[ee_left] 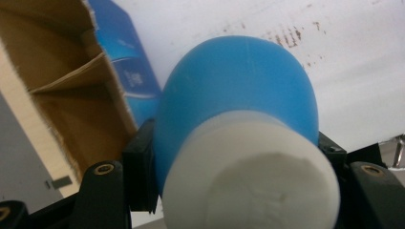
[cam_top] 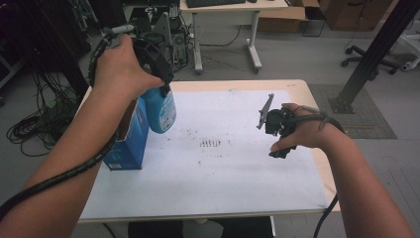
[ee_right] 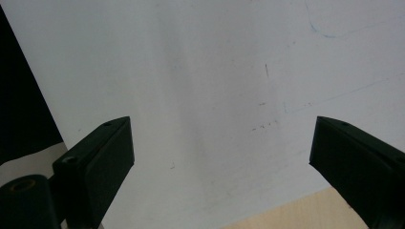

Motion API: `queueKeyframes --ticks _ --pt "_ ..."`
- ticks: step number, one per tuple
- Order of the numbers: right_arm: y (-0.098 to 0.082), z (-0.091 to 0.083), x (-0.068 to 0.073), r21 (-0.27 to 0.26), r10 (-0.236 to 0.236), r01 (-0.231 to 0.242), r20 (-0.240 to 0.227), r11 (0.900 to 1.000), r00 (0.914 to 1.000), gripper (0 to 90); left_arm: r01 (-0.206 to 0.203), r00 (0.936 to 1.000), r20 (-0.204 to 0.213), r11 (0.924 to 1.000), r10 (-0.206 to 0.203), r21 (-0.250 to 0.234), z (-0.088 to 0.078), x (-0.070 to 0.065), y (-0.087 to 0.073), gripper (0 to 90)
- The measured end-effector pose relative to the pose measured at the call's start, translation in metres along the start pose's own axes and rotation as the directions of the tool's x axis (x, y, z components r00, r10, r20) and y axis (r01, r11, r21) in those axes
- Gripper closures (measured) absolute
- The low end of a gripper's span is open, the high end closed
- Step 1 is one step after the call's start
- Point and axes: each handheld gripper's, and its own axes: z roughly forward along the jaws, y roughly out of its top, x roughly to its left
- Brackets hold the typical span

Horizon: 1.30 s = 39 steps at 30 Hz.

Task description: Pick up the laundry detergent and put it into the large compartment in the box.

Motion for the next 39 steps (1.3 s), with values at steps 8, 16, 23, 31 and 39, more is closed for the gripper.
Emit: queueKeyframes --ticks 8,16,23,31,39 --pt "0.002 0.0 -0.001 0.0 -0.003 0.003 0.001 1.0 1.0 7.8 0.082 0.9966 -0.001 0.9965 -0.082 -0.013 -0.023 0.014 0.0 37.6" --pt "0.002 0.001 -0.001 -0.009 -0.007 0.007 0.001 1.0 1.0 7.8 0.136 0.9906 -0.009 0.9903 -0.136 -0.027 -0.046 0.03 -0.005 37.5" --pt "0.003 0.001 -0.001 -0.008 -0.002 0.002 0.001 1.0 1.0 7.7 0.189 0.9815 -0.026 0.9815 -0.19 -0.034 -0.063 0.047 -0.01 37.5" --pt "0.005 -0.004 -0.002 -0.003 -0.006 0.006 0.005 1.0 1.0 7.8 0.248 0.9684 -0.018 0.9678 -0.249 -0.044 -0.074 0.069 -0.017 37.6" --pt "0.01 -0.005 -0.002 0.002 -0.013 0.013 0.003 1.0 0.9999 7.8 0.317 0.9477 -0.023 0.9476 -0.318 -0.035 -0.072 0.09 -0.024 37.6"
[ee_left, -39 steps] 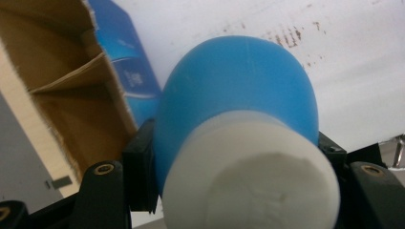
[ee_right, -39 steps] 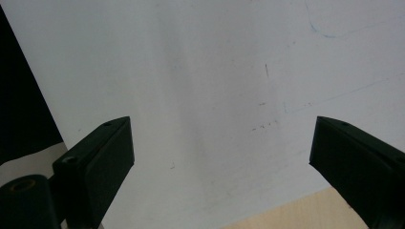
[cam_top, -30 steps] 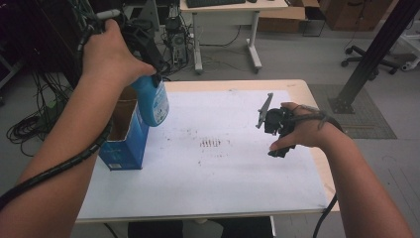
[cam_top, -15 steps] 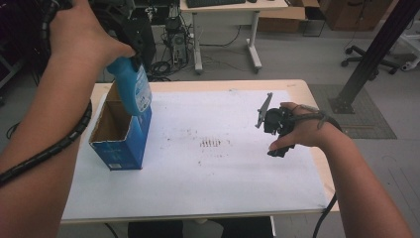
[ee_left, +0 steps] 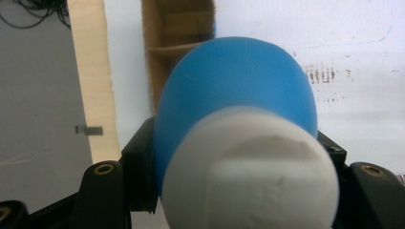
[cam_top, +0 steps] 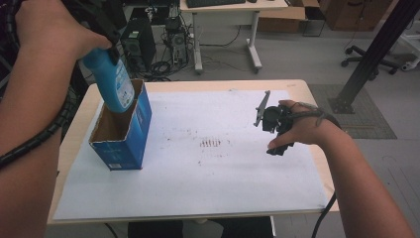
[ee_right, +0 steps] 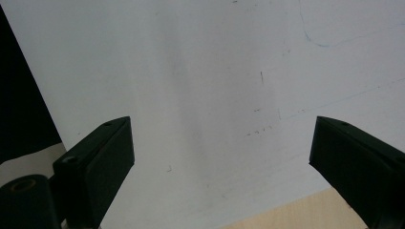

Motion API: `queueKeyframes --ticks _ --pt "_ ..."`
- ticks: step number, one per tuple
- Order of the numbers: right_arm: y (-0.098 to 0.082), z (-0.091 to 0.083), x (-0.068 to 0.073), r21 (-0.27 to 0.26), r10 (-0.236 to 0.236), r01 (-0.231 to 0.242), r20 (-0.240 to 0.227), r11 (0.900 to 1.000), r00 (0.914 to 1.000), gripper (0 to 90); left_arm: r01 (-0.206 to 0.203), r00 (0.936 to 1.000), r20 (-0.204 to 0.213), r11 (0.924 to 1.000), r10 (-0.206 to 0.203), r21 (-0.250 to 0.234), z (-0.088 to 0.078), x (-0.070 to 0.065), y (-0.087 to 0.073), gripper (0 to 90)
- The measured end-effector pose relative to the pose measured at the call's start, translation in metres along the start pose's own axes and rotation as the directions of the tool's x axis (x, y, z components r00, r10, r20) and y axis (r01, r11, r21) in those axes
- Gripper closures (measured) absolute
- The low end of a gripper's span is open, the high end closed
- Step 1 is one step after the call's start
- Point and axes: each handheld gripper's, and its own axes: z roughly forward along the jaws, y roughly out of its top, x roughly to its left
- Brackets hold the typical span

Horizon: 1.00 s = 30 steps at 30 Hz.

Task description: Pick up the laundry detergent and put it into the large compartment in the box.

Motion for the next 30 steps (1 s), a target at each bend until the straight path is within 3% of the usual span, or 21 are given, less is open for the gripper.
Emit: queueKeyframes --ticks 9,13,24,30 --pt "0.004 -0.003 0.002 -0.003 -0.009 0.009 0.003 1.0 1.0 7.8 0.074 0.9958 -0.053 0.9972 -0.075 -0.009 0.008 0.015 -0.001 37.5" --pt "0.004 -0.004 0.002 -0.003 -0.007 0.007 0.005 1.0 1.0 7.8 0.096 0.994 -0.052 0.9954 -0.096 -0.008 0.015 0.022 0.0 37.5" --pt "0.005 -0.004 0.001 -0.003 -0.007 0.007 0.004 1.0 1.0 7.9 0.11 0.9937 -0.023 0.9938 -0.11 0.011 0.036 0.033 0.001 37.6" --pt "0.005 -0.004 0.001 -0.005 -0.011 0.011 0.001 1.0 0.9999 7.5 0.107 0.9939 -0.03 0.994 -0.106 0.024 0.049 0.032 0.002 37.6"
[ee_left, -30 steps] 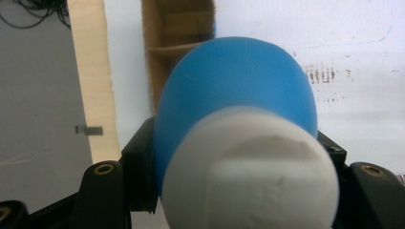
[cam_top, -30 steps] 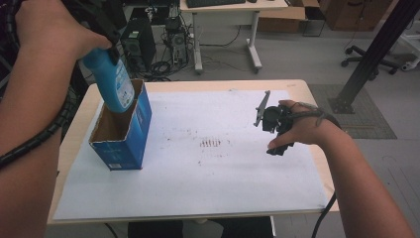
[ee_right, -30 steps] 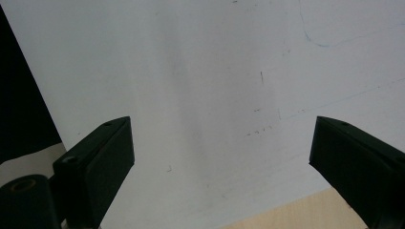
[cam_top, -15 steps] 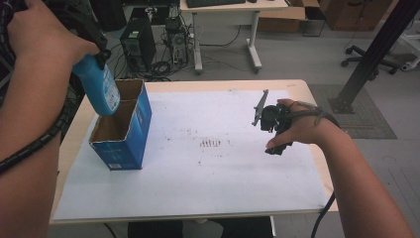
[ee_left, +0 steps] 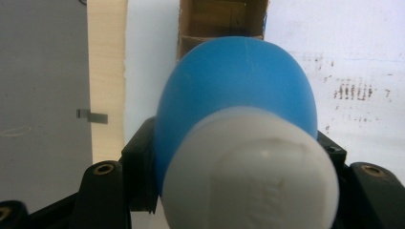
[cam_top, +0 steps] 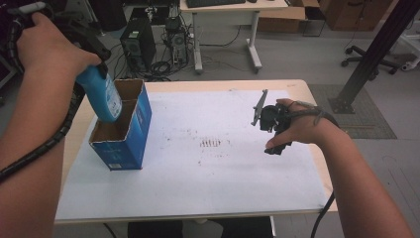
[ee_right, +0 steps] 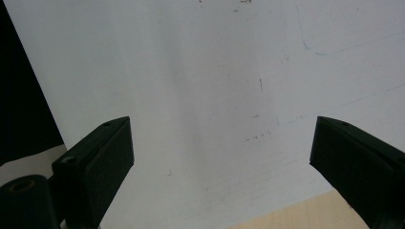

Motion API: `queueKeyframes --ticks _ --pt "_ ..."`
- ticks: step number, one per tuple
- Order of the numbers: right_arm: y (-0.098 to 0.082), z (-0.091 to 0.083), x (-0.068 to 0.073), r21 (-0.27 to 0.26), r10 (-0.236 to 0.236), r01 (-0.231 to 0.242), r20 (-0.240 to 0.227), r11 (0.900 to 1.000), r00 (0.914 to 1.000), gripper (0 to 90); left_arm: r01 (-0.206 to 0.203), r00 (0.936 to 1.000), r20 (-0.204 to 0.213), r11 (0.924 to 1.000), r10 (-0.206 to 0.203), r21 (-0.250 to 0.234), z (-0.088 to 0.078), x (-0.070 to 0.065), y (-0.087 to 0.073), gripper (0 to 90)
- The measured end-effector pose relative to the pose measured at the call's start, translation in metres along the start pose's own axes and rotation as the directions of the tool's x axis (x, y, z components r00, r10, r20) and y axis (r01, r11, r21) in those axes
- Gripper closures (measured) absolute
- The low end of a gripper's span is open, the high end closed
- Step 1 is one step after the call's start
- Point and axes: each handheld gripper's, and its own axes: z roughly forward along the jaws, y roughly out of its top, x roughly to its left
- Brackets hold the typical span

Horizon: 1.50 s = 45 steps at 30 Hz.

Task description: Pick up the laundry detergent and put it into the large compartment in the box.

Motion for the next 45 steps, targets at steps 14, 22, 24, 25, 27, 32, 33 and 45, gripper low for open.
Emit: queueKeyframes --ticks 14,22,24,25,27,32,33,45 --pt "-0.001 -0.002 0.0 0.0 -0.005 0.005 0.004 1.0 1.0 7.6 -0.002 1.0 -0.005 0.9995 0.002 0.032 0.034 0.001 0.001 37.5" --pt "0.002 0.0 0.001 -0.004 -0.007 0.007 0.004 1.0 1.0 7.6 -0.001 1.0 0.006 0.9993 0.001 0.037 0.054 0.002 -0.001 37.6" --pt "0.002 0.001 0.001 -0.007 -0.005 0.005 0.003 1.0 1.0 7.6 -0.003 1.0 0.007 0.9993 0.003 0.038 0.058 0.003 -0.001 37.5" --pt "0.002 0.001 0.001 -0.007 -0.006 0.006 0.003 1.0 1.0 7.6 -0.003 1.0 0.008 0.9993 0.002 0.038 0.061 0.003 -0.002 37.5" --pt "0.002 0.001 0.001 -0.007 -0.009 0.009 0.005 1.0 0.9999 7.6 -0.004 1.0 0.006 0.9991 0.004 0.041 0.066 0.003 -0.002 37.5" --pt "0.003 0.001 0.001 -0.005 -0.007 0.007 0.003 1.0 1.0 7.6 -0.003 1.0 0.005 0.9989 0.003 0.046 0.08 0.004 -0.004 37.5" --pt "0.003 0.001 0.001 -0.005 -0.007 0.007 0.004 1.0 1.0 7.6 -0.003 1.0 0.001 0.9987 0.003 0.051 0.084 0.004 -0.004 37.5" --pt "0.003 0.001 0.002 0.0 -0.008 0.008 0.008 1.0 0.9999 7.6 -0.016 0.9999 0.001 0.9981 0.016 0.06 0.121 0.0 -0.01 37.5"
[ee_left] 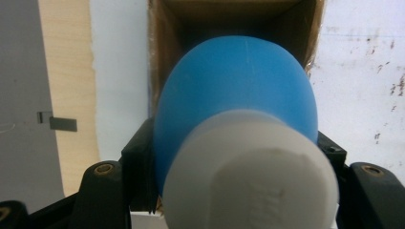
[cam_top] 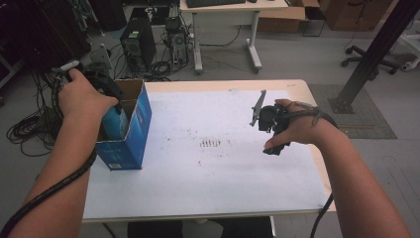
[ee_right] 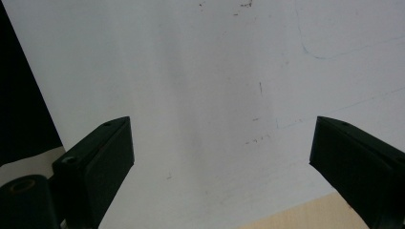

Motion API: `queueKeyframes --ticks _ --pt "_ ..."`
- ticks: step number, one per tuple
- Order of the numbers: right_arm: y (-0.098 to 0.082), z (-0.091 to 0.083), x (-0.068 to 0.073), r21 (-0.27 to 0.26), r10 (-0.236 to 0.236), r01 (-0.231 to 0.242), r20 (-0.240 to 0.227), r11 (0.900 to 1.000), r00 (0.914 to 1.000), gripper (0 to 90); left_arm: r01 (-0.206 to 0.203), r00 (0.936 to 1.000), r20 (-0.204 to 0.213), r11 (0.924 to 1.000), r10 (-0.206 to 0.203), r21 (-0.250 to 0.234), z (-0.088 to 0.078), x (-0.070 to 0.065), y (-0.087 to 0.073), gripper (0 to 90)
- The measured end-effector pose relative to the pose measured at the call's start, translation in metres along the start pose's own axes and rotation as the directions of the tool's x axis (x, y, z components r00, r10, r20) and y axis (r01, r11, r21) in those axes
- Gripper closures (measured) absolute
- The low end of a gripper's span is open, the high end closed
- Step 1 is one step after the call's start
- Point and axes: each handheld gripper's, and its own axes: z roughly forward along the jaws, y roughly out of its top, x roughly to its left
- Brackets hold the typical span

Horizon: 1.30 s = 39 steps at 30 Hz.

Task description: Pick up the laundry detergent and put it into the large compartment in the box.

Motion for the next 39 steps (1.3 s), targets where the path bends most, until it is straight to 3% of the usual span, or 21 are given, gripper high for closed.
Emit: queueKeyframes --ticks 9,17,39 --pt "0.001 0.001 0.002 -0.005 -0.005 0.005 -0.003 1.0 1.0 7.7 0.001 1.0 -0.006 1.0 -0.001 0.001 0.019 0.001 -0.003 37.5" --pt "0.003 0.003 0.004 -0.008 -0.006 0.006 -0.007 1.0 1.0 7.7 0.002 1.0 -0.01 0.9998 -0.002 -0.018 0.029 0.002 -0.005 37.5" --pt "0.002 0.004 0.002 0.0 -0.006 0.006 -0.01 1.0 0.9999 7.7 -0.016 0.9998 -0.016 0.9998 0.016 -0.008 0.051 0.0 -0.005 37.4"
